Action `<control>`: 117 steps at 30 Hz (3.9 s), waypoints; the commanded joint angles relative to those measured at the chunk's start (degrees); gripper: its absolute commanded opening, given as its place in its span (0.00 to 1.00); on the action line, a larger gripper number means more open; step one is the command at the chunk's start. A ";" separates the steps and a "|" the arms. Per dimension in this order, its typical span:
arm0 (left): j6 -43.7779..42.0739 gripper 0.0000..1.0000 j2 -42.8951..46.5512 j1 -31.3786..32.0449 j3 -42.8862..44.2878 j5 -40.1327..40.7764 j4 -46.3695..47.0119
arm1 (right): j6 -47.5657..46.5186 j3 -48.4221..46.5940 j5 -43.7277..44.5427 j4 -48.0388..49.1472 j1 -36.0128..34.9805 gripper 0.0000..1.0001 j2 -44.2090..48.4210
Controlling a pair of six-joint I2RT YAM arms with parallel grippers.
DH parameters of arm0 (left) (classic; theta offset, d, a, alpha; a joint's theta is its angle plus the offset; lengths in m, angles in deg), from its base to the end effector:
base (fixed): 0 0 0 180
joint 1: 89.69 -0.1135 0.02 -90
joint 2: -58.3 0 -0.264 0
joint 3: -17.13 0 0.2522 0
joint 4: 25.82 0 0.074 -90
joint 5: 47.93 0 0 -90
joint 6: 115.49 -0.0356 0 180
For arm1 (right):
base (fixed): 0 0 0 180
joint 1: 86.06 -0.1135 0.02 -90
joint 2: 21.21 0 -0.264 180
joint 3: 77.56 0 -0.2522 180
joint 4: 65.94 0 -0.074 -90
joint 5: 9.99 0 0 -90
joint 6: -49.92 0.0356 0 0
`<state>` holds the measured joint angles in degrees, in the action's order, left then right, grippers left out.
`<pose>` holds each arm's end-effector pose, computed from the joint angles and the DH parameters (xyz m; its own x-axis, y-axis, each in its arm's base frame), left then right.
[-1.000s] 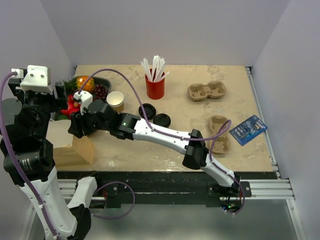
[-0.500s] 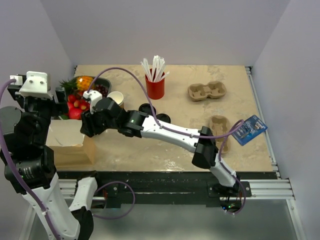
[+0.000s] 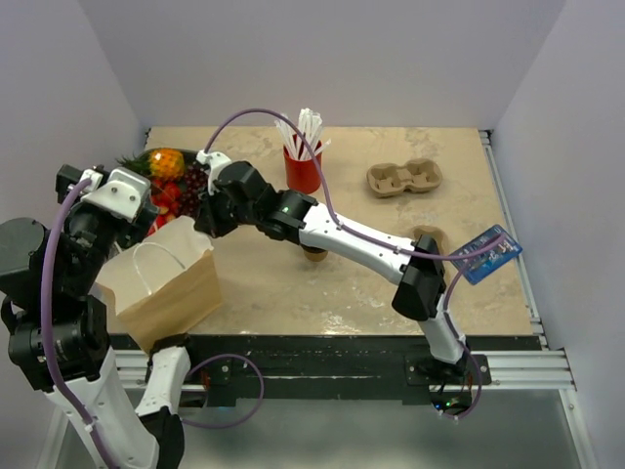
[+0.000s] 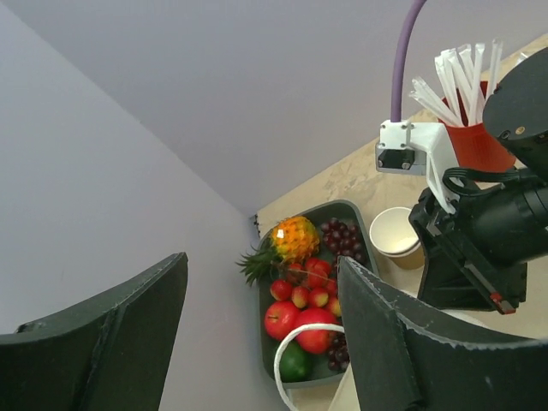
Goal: Pack the takeout coffee
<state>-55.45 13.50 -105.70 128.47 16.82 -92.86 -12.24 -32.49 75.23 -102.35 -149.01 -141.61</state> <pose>0.0419 -0.0038 0.5299 0.0729 0.4908 -0.8682 0.1433 0.8563 0.4962 0.2244 0.4460 0.3637 -0.5808 -0.1140 -0.8061 -0.7367 0.4948 0.4608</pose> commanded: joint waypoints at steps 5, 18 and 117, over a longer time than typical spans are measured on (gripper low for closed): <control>-6.08 0.74 -3.45 -0.43 2.18 -3.66 -5.34 | -3.49 7.94 -1.29 -2.30 3.71 0.00 11.75; -2.23 0.74 -8.81 -0.34 -5.90 -21.75 -17.12 | -8.06 21.58 -3.04 -10.30 10.92 0.00 27.92; -12.94 0.00 -14.97 11.88 -22.53 -4.37 -22.13 | -85.47 47.07 -28.53 -14.00 29.12 0.84 32.60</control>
<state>-68.96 -0.62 -93.44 105.10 5.43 -114.10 -72.35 9.09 51.56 -112.19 -120.34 -109.28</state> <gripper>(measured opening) 0.016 0.837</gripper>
